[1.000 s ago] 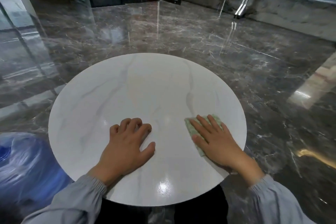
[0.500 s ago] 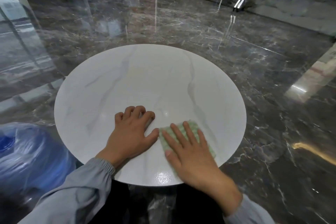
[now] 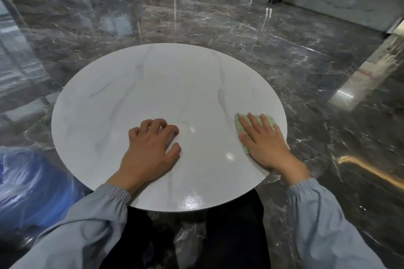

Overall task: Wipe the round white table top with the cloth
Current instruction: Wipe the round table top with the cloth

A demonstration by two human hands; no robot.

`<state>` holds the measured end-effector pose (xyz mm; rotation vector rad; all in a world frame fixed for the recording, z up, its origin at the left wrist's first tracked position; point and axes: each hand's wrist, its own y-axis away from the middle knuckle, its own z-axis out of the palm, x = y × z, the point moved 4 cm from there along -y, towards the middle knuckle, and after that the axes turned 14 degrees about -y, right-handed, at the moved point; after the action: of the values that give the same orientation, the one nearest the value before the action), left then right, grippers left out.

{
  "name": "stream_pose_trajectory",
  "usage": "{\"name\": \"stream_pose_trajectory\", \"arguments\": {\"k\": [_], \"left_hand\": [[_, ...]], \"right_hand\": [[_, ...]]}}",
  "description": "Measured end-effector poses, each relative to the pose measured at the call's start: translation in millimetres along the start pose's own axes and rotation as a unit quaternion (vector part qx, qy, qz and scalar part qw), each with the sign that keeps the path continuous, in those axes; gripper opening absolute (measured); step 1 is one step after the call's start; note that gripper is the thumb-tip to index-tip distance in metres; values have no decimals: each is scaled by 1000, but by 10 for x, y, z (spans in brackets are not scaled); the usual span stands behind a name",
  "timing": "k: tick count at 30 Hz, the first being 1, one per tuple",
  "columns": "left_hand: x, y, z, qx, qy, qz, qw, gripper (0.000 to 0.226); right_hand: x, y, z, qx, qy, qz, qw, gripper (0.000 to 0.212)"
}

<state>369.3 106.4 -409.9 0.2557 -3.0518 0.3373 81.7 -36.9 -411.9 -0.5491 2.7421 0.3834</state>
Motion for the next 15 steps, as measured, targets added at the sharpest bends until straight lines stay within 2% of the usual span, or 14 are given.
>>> {"name": "stream_pose_trajectory", "arguments": {"k": [4,7,9,12,15], "left_hand": [[6,-19,6,-1,2,-5,1000,43],[3,-24,8,3,4,-13,1000,39],[3,-20,5,3,6,-14,1000,38],[3,-20,3,6,4,-12,1000,36],[2,-21,10,4,5,-15,1000,36]], "right_hand": [[-577,584,328,-22,35,-96,995,62],[-1000,1157,579,-49,14,-195,979,59],[-1048,1327,621,-47,1,-226,973,57],[-782,1117,462,-34,0,-207,978,56],[-252,653,184,2,3,-124,992,54]]}}
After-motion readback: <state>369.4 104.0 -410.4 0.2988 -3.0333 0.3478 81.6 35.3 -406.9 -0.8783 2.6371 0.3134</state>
